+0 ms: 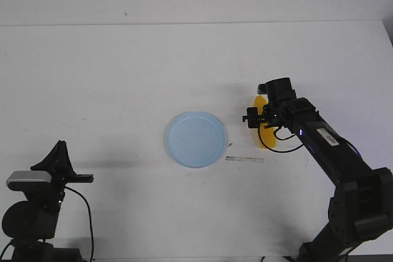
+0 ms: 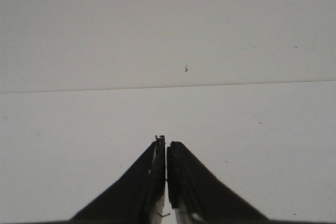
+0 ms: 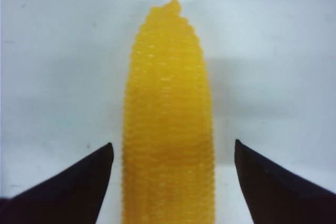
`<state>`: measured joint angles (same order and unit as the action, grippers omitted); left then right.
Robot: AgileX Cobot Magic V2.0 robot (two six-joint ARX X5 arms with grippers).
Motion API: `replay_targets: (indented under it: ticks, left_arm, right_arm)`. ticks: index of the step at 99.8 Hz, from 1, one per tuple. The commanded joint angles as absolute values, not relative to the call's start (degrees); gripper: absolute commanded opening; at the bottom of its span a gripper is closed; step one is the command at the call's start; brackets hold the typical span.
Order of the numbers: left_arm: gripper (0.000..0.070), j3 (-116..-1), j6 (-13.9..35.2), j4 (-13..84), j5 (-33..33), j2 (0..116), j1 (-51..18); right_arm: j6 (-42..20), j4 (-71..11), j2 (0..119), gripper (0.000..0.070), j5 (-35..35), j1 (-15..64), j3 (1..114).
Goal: Place corn on plate with both arms
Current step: 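Lower the right gripper and close it around the yellow corn, then carry the corn with the right gripper over the blue plate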
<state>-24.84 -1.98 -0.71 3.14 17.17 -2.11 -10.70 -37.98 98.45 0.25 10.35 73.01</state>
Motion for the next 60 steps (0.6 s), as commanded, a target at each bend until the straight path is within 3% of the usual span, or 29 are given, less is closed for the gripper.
replay_targets:
  ticks: [1, 25, 39, 60]
  left_arm:
    - [0.0001, -24.97, -2.13, -1.39, 3.20, 17.10, -2.04]
    - [0.0001, -24.97, -2.11, -1.39, 3.20, 17.10, -2.04]
    - [0.0001, -24.97, -2.11, -1.39, 3.20, 17.10, -2.04]
    - [0.0001, -24.97, -2.11, -1.39, 3.20, 17.10, -2.04]
  right_arm:
    - [-10.26, -38.20, 99.90, 0.0473, 0.45, 10.55, 73.84]
    - [-10.22, -39.09, 100.95, 0.0469, 0.43, 10.59, 73.80]
    - [-10.04, -39.51, 100.99, 0.0308, 0.43, 10.59, 73.80]
    - [-10.02, -39.55, 100.99, 0.0302, 0.19, 10.59, 73.80]
